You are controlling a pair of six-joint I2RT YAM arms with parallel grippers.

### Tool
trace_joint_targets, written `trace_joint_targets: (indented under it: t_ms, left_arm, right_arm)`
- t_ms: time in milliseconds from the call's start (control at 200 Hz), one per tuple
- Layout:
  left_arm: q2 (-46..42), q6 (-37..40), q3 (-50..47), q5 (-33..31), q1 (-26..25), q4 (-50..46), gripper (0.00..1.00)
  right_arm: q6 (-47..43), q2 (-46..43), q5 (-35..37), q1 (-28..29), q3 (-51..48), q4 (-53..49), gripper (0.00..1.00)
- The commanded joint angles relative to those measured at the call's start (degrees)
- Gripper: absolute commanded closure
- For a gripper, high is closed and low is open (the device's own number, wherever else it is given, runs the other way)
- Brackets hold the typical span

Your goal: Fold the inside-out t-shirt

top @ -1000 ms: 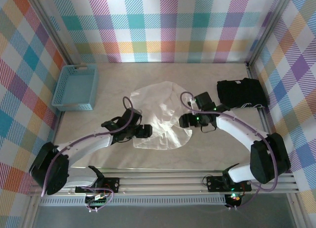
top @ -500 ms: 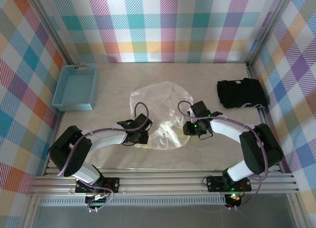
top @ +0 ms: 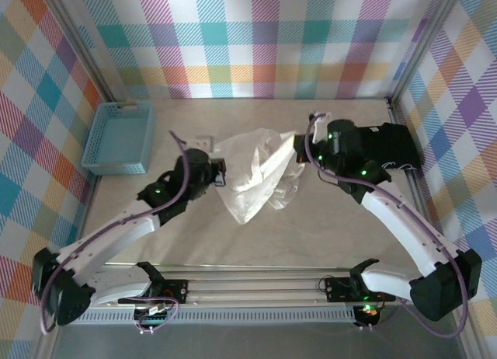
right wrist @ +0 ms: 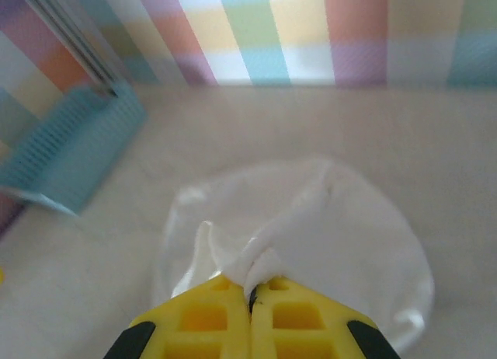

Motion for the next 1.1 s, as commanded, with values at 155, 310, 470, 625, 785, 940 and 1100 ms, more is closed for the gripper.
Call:
trace_joint_targets:
  t_ms: [155, 310, 470, 625, 785, 940, 1100]
  left_arm:
    - [5.49, 0.09, 1.28, 9.81, 0.37, 1.69, 0.69]
    - [10.68, -3.70, -2.06, 14.23, -1.31, 7.62, 0.34]
    - [17.68, -4.37, 0.48, 16.89, -2.02, 10.01, 0.22]
    - [23.83, -5.32, 3.29, 19.64, -3.12, 12.43, 0.19]
    - [28.26, -4.87, 5.24, 15.96, -4.69, 10.61, 0.18]
    - [32.56, -4.78, 7.25, 14.52, -4.70, 10.18, 0.28]
    - [30.99, -2.08, 7.33, 10.46, -4.52, 6.85, 0.72]
  right_arm:
    - [-2.40, 1.92, -6.52, 0.29, 11.24, -3.14, 1.00]
    - [-3.66, 2.31, -2.82, 0.18, 9.00, -6.11, 1.00]
    - [-3.23, 3.67, -2.99, 0.18, 7.07, -7.22, 1.00]
    - [-3.14, 5.15, -3.03, 0.14, 6.38, -7.53, 1.00]
    - [-3.23, 6.45, -3.20, -0.01, 6.56, -7.26, 0.99]
    - [-3.13, 7.20, -3.48, -0.08, 6.59, -6.52, 0.99]
    - [-5.30, 6.85, 1.95, -0.82, 7.92, -9.33, 0.99]
